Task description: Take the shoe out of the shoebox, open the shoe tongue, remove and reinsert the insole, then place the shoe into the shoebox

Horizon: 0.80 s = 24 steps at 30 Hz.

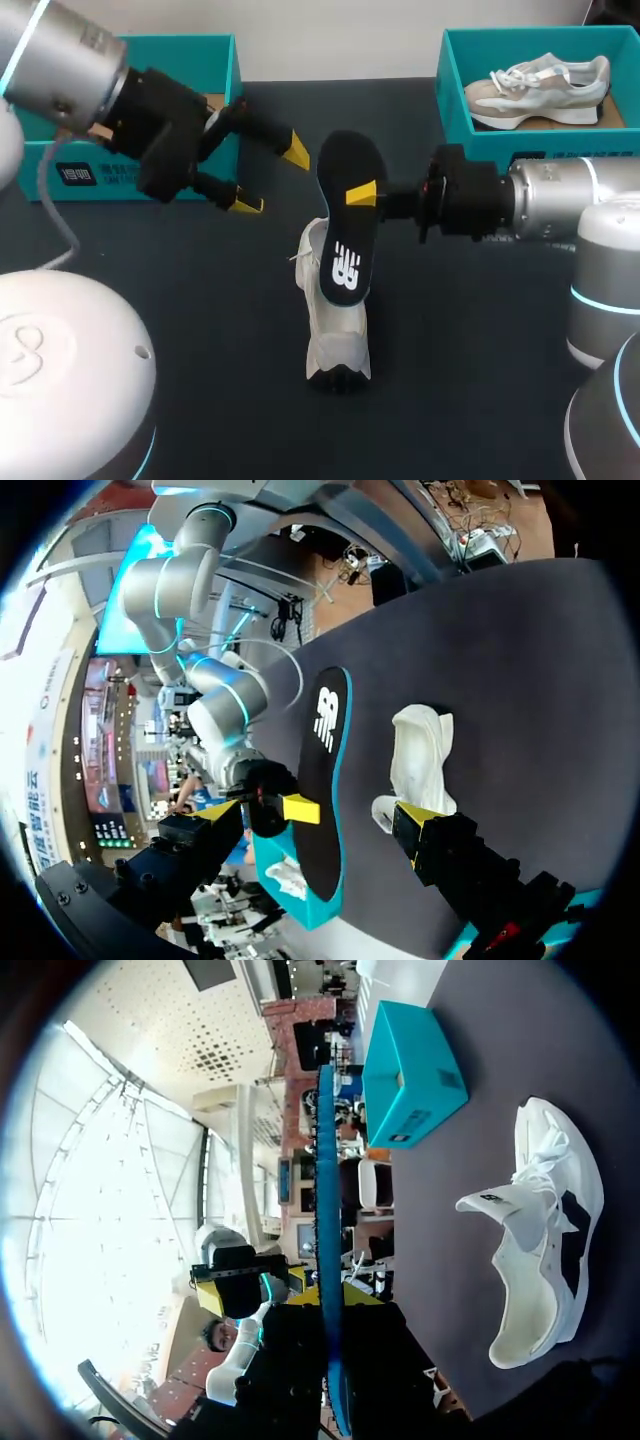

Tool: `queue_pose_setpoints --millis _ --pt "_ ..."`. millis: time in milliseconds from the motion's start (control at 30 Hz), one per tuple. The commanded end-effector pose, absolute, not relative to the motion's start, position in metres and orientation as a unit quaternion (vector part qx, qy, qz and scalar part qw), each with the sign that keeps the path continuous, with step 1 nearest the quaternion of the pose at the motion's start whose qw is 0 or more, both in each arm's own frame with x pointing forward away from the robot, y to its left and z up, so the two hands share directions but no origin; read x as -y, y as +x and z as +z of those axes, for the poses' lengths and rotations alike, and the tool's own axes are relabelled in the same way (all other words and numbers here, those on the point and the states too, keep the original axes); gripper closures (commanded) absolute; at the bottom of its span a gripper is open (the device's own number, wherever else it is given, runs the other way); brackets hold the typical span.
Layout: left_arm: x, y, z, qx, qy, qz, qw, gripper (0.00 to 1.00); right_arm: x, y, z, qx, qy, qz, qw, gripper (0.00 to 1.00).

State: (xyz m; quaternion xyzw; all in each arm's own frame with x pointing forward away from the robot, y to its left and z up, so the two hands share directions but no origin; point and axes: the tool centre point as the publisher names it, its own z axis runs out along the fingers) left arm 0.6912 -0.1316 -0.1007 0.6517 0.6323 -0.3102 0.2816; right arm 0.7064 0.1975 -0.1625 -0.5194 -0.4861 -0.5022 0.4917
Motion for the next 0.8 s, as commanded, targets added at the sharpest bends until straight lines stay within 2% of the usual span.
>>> queue_pose_setpoints --millis 33,267,800 --pt "0.1306 0.6948 -0.0921 -0.671 0.704 -0.192 0.133 0.00 -0.2009 0.7077 -0.1645 0.486 -0.520 -0.503 0.491 1.00" --pt "0.1333 0.6970 -0.0833 -0.705 0.680 -0.147 0.135 0.00 -0.2025 0.7083 -0.1661 0.485 -0.519 -0.504 0.492 1.00" --pt "0.1333 0.6970 -0.0833 -0.705 0.680 -0.147 0.135 0.00 -0.2006 0.7097 -0.1651 0.488 -0.519 -0.501 0.492 1.00"
